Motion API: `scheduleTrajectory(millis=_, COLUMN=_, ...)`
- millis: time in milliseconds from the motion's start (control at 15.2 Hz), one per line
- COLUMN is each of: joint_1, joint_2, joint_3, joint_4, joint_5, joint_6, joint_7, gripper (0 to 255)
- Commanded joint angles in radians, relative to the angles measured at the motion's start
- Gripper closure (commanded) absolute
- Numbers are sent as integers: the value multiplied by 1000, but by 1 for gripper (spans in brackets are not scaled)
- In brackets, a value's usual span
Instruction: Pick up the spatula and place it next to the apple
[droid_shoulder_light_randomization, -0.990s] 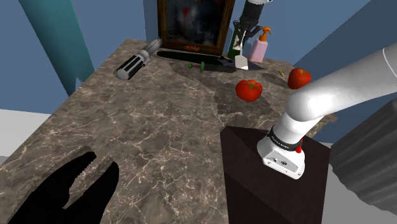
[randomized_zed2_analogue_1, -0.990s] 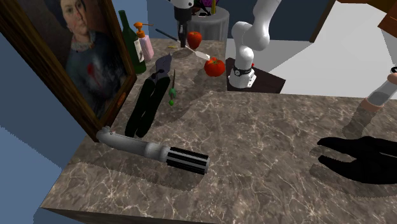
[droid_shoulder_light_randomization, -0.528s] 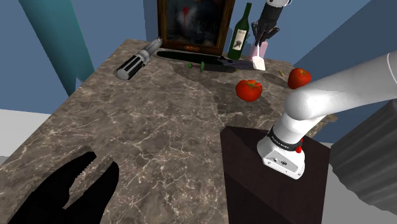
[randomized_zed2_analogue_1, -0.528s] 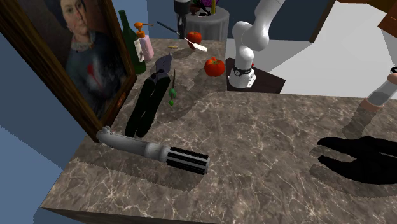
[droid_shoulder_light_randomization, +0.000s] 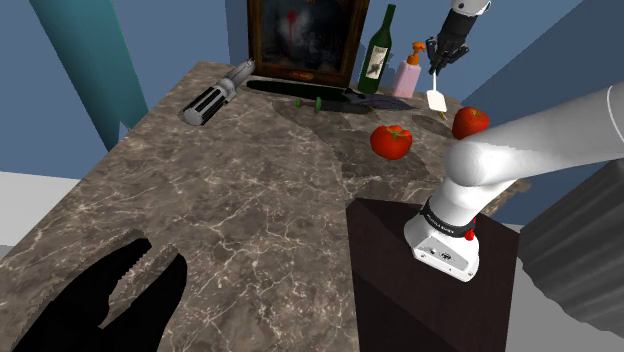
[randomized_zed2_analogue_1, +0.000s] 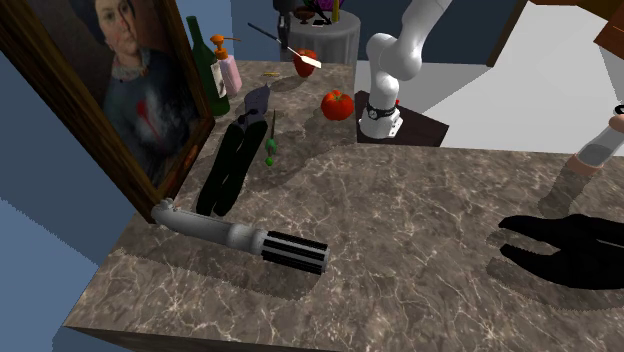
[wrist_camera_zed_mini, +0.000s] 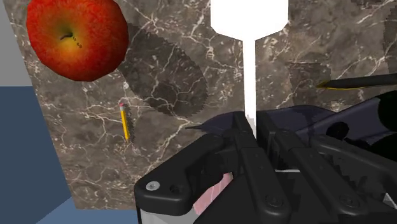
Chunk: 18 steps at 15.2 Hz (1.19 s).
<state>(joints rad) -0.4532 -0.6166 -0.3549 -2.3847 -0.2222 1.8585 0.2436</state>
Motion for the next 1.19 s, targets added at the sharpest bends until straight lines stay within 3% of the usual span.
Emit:
scheduleTrajectory(millis=0, joint_1=-17, joint_2=10, joint_3=-46, joint_4=15, joint_5=-19, joint_6=2, joint_7=-55, gripper=255)
scheduleTrajectory(millis=660, joint_1=-60, joint_2=120, joint_3=-273, joint_4=153, joint_5=-63, joint_6=16, joint_7=-317, gripper=255)
scheduleTrajectory(millis=1122, joint_1=-43, joint_2=275, joint_3=-465, joint_4=311, joint_5=-13, joint_6=32, joint_7=-530, gripper=255)
